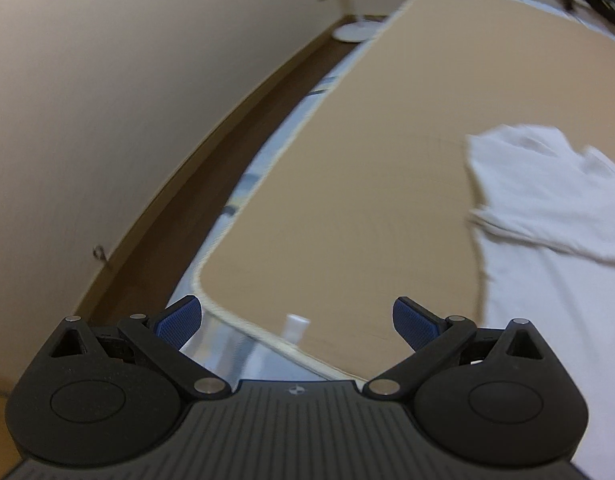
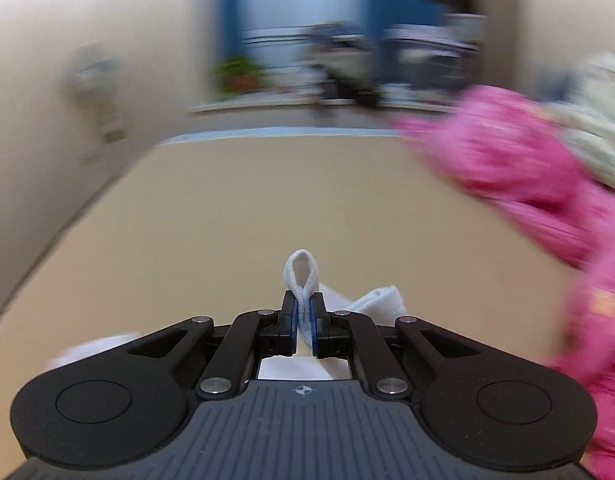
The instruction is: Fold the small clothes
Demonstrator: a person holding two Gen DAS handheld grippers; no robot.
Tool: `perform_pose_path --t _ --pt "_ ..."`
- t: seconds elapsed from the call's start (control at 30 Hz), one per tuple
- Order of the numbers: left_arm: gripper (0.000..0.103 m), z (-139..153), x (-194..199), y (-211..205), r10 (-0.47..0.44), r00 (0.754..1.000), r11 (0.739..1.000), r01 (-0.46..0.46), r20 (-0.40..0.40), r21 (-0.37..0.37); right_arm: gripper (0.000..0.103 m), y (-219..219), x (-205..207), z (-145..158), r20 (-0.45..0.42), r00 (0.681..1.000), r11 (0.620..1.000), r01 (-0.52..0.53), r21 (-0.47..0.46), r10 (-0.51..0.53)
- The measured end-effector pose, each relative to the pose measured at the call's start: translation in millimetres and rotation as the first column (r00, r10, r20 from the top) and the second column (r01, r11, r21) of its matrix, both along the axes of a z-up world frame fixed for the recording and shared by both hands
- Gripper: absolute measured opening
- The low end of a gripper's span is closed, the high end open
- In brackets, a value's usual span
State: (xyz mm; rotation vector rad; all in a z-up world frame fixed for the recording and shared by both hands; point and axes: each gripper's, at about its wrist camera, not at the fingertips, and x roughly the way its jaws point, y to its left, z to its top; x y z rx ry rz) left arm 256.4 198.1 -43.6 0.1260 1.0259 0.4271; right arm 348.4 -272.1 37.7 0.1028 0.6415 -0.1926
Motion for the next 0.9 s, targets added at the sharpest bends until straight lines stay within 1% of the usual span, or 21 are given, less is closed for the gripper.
perform_pose_path --t 0.07,0.13,0.17,0.2,0.23,0.27,0.3,0.33,0.4,0.43,0.5,0.53,0.57,0.6,0.67,0.73,0.77,0.8,0.87,0.9 --pt "0.102 -3.1 -2.3 25.0 0.041 0.999 0.999 -0.041 0.002 -0.013 0.006 75.8 28.9 -12.0 -0.018 0.994 0.995 -0.104 -0.008 0.104" --pt "0.102 -6.7 -4.7 46.0 0.07 0.998 0.997 -0.07 -0.003 -0.017 0.007 146.2 54.4 -36.6 -0.05 0.982 0.983 -0.185 0.011 0.185" --pt "0.102 -9.0 -7.8 54.6 0.082 0.997 0.997 -0.082 -0.006 -0.013 0.011 174.7 64.3 -53.3 -0.069 0.975 0.978 -0.208 0.031 0.21" --pt "0.102 -11.1 -10.3 61.2 0.09 0.996 0.996 -0.09 -0.011 -0.004 0.017 196.9 71.3 -69.8 -0.088 0.966 0.969 -0.239 0.057 0.243" --pt "0.102 -13.0 -12.4 65.6 0.095 0.995 0.995 -0.095 -0.017 0.004 0.039 220.1 76.8 -91.2 -0.139 0.946 0.955 -0.281 0.093 0.292" --pt "0.102 -14.8 -15.4 70.4 0.1 0.995 0.995 -0.099 -0.018 0.007 0.054 233.5 76.0 -105.4 -0.18 0.934 0.95 -0.293 0.103 0.308" --pt "0.102 -15.7 -17.4 73.4 0.1 0.995 0.995 -0.1 -0.019 0.004 0.056 243.0 68.5 -119.0 -0.205 0.926 0.948 -0.302 0.098 0.316" --pt "0.102 -17.2 -19.0 75.9 0.097 0.995 0.995 -0.097 -0.022 -0.004 0.056 245.3 60.2 -125.6 -0.21 0.921 0.944 -0.318 0.086 0.329" --pt "0.102 -21.0 -17.6 76.3 0.087 0.996 0.996 -0.087 -0.025 -0.021 0.057 230.6 37.7 -132.9 -0.219 0.912 0.938 -0.344 0.055 0.347" --pt "0.102 -24.0 -13.1 71.7 0.075 0.997 0.997 -0.076 -0.026 -0.032 0.058 210.5 24.7 -133.0 -0.219 0.917 0.942 -0.331 0.047 0.334" --pt "0.102 -25.1 -3.9 55.3 0.034 0.999 0.997 -0.035 -0.017 -0.065 0.061 164.7 3.7 -128.5 -0.208 0.94 0.962 -0.27 0.041 0.272" --pt "0.102 -22.6 0.9 44.3 0.001 1.0 0.996 -0.001 -0.001 -0.088 0.062 129.9 -8.7 -125.2 -0.201 0.956 0.976 -0.213 0.035 0.216" --pt "0.102 -17.8 6.8 30.4 -0.039 0.999 0.993 0.042 0.025 -0.115 0.062 104.6 -19.4 -123.5 -0.193 0.967 0.986 -0.166 0.031 0.169" --pt "0.102 -12.0 14.1 15.6 -0.082 0.995 0.986 0.089 0.054 -0.141 0.063 74.5 -32.5 -121.5 -0.186 0.977 0.994 -0.103 0.025 0.106" --pt "0.102 -2.4 31.3 -15.3 -0.17 0.98 0.964 0.186 0.1 -0.189 0.063 30.0 -53.1 -123.0 -0.18 0.983 1.0 -0.017 0.011 0.018" --pt "0.102 -0.4 61.0 -49.9 -0.265 0.957 0.927 0.288 0.12 -0.241 0.063 -4.9 -76.4 -134.2 -0.162 0.986 0.999 0.043 0.021 -0.04" --pt "0.102 -3.8 78.9 -66.5 -0.309 0.944 0.908 0.329 0.113 -0.261 0.063 -17.6 -83.0 -139.4 -0.156 0.986 0.997 0.066 0.026 -0.061" --pt "0.102 -9.2 96.9 -82.1 -0.34 0.936 0.895 0.352 0.094 -0.274 0.062 -31.0 -87.1 -145.5 -0.151 0.985 0.996 0.083 0.03 -0.078" --pt "0.102 -28.0 133.9 -111.9 -0.359 0.933 0.892 0.354 0.034 -0.282 0.06 -48.6 -95.1 -157.6 -0.131 0.987 0.995 0.098 0.019 -0.095" --pt "0.102 -38.4 151.4 -122.9 -0.357 0.934 0.896 0.342 -0.001 -0.285 0.057 -52.7 -96.7 -165.5 -0.129 0.988 0.996 0.091 0.007 -0.089"
